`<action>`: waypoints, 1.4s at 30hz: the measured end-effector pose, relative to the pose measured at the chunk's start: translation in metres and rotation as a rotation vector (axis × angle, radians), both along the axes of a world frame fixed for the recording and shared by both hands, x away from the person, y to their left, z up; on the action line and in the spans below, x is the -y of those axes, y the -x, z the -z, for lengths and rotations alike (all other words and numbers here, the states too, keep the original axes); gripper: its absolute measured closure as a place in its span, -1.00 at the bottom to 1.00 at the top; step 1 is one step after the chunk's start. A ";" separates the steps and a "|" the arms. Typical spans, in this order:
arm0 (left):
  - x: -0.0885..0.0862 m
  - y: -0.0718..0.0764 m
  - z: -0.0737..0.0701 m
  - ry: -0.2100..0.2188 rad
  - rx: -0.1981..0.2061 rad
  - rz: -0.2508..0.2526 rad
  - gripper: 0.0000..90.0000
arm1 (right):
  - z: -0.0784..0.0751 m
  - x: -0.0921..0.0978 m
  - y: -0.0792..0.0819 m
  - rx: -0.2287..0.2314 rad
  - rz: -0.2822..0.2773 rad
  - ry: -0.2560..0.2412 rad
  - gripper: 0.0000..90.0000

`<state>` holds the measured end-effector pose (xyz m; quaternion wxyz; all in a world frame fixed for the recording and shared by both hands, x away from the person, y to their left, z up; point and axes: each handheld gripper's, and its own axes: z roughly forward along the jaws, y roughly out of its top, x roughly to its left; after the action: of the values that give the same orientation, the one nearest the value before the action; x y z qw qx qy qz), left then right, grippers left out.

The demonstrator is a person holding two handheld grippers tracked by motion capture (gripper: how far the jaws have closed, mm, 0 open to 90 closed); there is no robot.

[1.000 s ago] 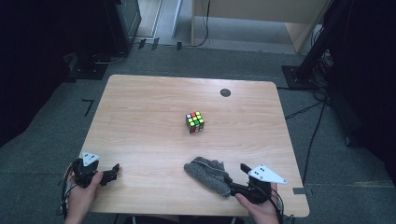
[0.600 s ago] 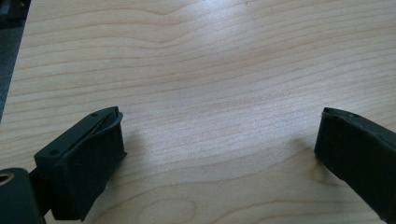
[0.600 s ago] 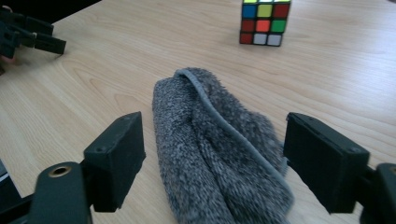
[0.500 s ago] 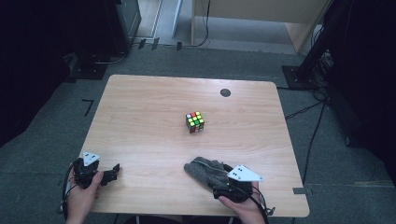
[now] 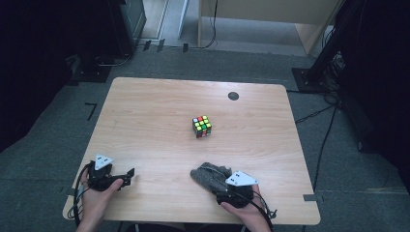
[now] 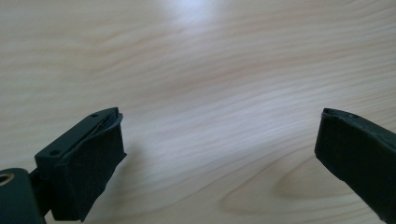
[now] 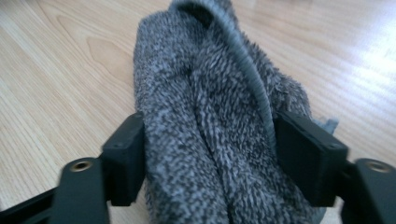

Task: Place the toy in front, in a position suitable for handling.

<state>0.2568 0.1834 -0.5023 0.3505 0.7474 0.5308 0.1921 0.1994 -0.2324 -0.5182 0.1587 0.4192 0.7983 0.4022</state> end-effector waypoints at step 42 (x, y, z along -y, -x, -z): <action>0.201 -0.155 -0.001 -0.061 0.074 0.454 -0.71 | 0.003 0.039 0.002 -0.011 0.060 -0.071 0.34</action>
<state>0.4113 -0.0177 -0.5010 0.3810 0.8503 0.3298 0.1518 0.1969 -0.2712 -0.5216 0.1510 0.4506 0.7715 0.4231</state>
